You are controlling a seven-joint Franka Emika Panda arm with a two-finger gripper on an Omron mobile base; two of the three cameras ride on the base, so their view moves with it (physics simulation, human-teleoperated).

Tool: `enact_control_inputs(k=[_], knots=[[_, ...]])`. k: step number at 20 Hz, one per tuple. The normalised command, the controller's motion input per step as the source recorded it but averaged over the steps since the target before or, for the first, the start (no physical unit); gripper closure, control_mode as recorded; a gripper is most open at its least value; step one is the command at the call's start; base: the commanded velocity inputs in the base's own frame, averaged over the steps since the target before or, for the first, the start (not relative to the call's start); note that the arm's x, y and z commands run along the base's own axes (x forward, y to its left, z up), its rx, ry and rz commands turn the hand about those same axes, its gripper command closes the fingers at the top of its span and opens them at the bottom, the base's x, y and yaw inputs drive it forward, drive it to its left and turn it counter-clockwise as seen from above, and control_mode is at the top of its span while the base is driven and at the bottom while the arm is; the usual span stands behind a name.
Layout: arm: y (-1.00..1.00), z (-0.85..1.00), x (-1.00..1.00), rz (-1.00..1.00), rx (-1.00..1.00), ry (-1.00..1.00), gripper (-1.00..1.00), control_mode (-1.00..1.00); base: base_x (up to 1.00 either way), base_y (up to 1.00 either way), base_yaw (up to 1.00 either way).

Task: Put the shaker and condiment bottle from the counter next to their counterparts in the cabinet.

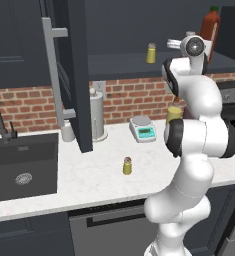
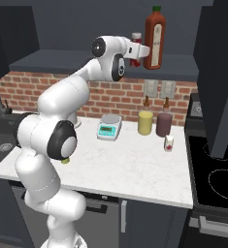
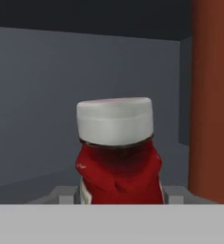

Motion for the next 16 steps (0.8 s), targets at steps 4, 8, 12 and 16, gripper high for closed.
enact_control_inputs(k=[4, 8, 12, 16], knots=[[-0.15, -0.28, 0.16, 0.0, -0.01, 0.0, 1.0, -1.0, 0.0, 0.0, 0.0], [-0.09, -0.3, 0.12, 0.0, -0.01, 0.0, -1.0, -1.0, 0.0, 0.0, 0.0], [-0.05, -0.3, 0.03, 0.0, -0.01, 0.0, -1.0, -1.0, 0.0, 0.0, 0.0], [0.0, -0.28, 0.0, 0.0, 0.0, 0.0, -1.0, -1.0, 0.0, 0.0, 0.0]])
